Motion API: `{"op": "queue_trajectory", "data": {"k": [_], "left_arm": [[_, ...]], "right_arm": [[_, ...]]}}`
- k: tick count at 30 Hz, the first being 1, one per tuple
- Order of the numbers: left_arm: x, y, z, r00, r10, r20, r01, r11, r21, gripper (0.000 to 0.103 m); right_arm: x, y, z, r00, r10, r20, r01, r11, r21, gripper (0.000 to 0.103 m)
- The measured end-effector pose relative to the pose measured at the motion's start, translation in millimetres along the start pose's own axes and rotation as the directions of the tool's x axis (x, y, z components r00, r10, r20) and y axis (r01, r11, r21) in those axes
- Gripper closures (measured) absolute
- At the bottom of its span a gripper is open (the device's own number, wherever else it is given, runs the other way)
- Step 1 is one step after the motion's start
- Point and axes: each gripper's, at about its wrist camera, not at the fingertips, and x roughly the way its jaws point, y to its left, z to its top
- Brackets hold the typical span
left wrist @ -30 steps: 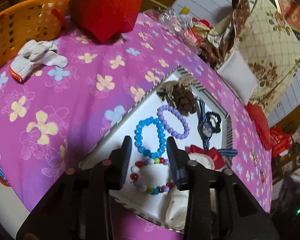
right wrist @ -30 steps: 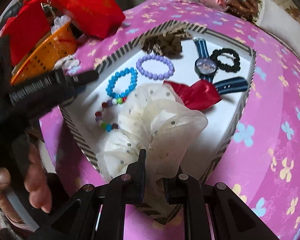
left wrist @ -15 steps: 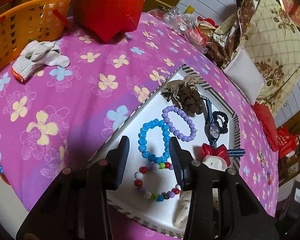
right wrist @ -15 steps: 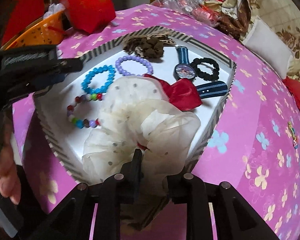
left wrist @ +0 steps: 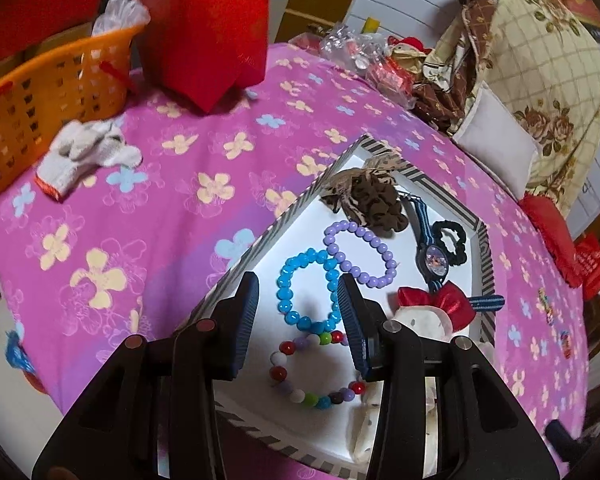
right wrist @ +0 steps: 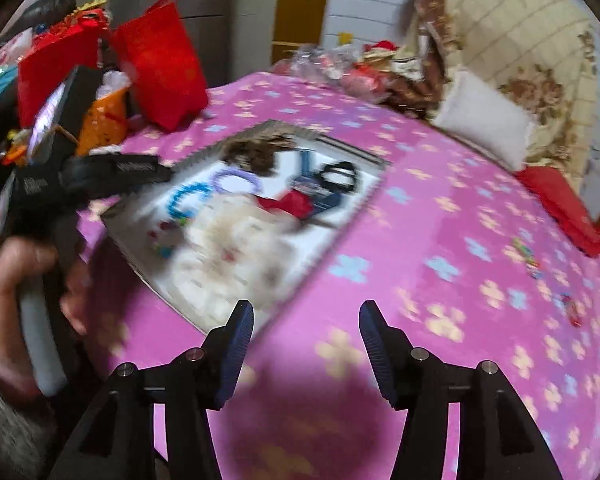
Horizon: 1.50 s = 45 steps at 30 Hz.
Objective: Organize jewelry
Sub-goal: 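Open both tools over the tray and withdraw them, then grasp the amber heart bracelet with the right tool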
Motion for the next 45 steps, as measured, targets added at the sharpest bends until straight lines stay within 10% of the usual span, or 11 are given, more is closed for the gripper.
{"op": "queue_trajectory", "data": {"k": [8, 26, 37, 45], "left_arm": [[-23, -35, -19, 0.997, 0.068, 0.042, -0.074, 0.987, 0.143, 0.063], [-141, -178, -79, 0.989, -0.058, 0.136, -0.016, 0.872, 0.489, 0.044], [-110, -227, -110, 0.997, -0.074, 0.025, 0.046, 0.823, 0.566, 0.044], [-52, -271, -151, 0.990, -0.116, -0.076, 0.136, 0.711, 0.690, 0.044]], "right_arm": [[-24, -88, -50, 0.992, -0.108, -0.060, 0.119, 0.968, 0.223, 0.050], [-83, -178, -117, 0.987, -0.161, 0.007, 0.138, 0.870, 0.473, 0.047], [-74, -228, -155, 0.983, -0.176, -0.052, 0.174, 0.803, 0.570, 0.045], [-40, -268, -149, 0.967, -0.200, -0.156, 0.254, 0.786, 0.564, 0.045]]}}
